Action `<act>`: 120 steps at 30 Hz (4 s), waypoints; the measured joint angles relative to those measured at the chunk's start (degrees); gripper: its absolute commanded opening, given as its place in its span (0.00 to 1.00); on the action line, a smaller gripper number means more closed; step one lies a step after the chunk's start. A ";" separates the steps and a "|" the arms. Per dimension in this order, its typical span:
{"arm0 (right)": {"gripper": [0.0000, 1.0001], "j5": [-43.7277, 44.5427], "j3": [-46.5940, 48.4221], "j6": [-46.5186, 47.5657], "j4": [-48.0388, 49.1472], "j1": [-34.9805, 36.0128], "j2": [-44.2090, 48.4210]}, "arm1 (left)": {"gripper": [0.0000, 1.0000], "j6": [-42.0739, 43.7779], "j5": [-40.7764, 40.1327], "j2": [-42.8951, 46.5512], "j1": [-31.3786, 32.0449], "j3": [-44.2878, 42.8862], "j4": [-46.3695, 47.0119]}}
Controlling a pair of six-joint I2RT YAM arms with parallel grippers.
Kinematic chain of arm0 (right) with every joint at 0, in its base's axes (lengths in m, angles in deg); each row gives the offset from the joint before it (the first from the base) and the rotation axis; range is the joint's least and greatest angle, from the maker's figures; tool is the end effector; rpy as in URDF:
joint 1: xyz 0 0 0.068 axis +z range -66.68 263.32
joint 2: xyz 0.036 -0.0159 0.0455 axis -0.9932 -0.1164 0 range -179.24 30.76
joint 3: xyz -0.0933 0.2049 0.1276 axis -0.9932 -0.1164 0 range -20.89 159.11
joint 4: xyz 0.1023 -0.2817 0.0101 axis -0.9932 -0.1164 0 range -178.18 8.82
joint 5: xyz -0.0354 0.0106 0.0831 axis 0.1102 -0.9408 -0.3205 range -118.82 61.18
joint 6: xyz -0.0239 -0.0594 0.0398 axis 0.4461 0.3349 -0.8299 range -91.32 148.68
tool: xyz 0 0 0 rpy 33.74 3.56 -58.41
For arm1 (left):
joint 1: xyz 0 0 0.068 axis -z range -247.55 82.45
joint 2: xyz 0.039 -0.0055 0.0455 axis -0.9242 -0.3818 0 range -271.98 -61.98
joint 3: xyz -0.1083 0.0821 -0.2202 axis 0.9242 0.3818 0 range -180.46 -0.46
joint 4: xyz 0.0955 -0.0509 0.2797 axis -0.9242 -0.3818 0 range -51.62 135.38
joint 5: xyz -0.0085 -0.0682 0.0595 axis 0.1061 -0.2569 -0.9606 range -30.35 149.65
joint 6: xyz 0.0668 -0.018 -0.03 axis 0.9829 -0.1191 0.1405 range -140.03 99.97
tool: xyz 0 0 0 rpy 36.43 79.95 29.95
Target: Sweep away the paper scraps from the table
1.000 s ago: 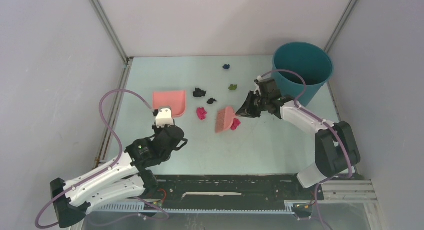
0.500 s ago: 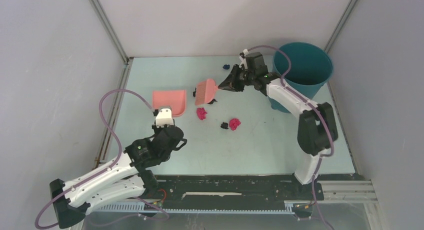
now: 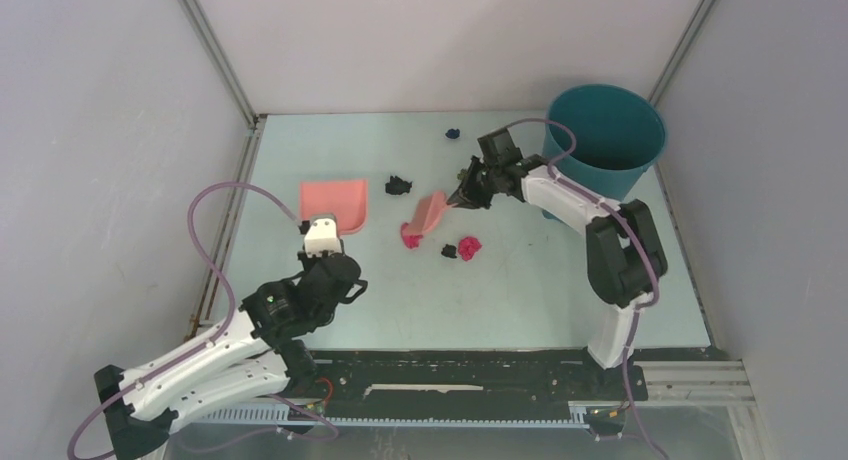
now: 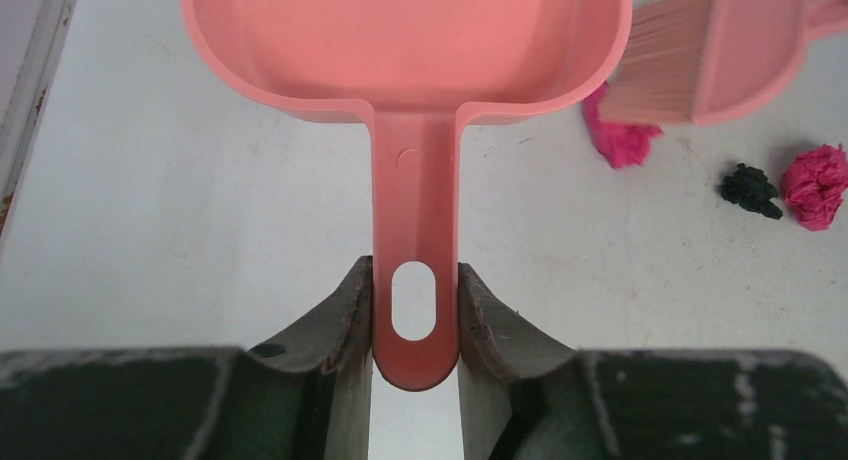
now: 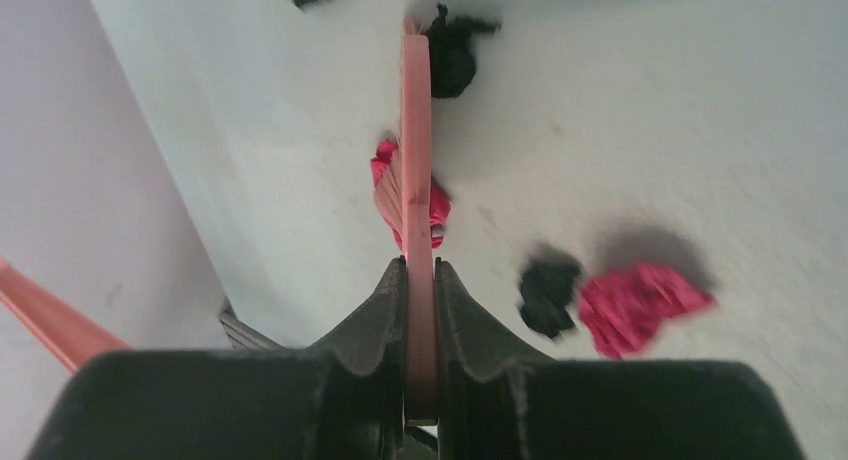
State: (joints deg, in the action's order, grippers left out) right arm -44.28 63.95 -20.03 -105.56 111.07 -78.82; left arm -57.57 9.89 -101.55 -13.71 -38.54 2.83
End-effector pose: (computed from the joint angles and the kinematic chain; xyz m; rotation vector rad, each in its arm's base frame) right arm 0.4139 0.2370 0.1811 0.3438 2.5847 0.8783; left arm 0.1558 -0.1308 0.2450 -0.1057 2.0341 0.0410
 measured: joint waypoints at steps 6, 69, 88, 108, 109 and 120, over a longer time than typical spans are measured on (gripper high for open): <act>0.00 0.42 -15.78 4.57 -2.49 -2.67 15.87 | 0.00 0.52 0.72 -3.28 0.00 0.00 1.38; 0.00 -2.40 23.91 67.30 -40.57 13.57 1.44 | 0.00 9.97 36.87 -37.83 10.05 -6.84 8.87; 0.00 26.21 17.44 68.98 -39.52 9.68 10.03 | 0.00 10.99 41.90 -29.55 12.37 -5.84 0.92; 0.00 -4.52 10.49 62.90 -43.32 4.61 7.58 | 0.00 15.06 39.17 -45.77 13.29 -17.09 1.51; 0.00 -5.79 10.75 62.66 -43.50 4.52 7.58 | 0.00 15.04 38.80 -45.75 13.29 -17.07 1.77; 0.00 -2.12 14.08 62.29 -43.12 4.09 9.70 | 0.00 13.35 33.05 -36.02 13.29 -9.44 7.26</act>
State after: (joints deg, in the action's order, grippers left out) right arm -46.40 78.02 42.26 -148.69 115.15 -69.12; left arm -44.22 42.94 -137.57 -0.42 -47.99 10.09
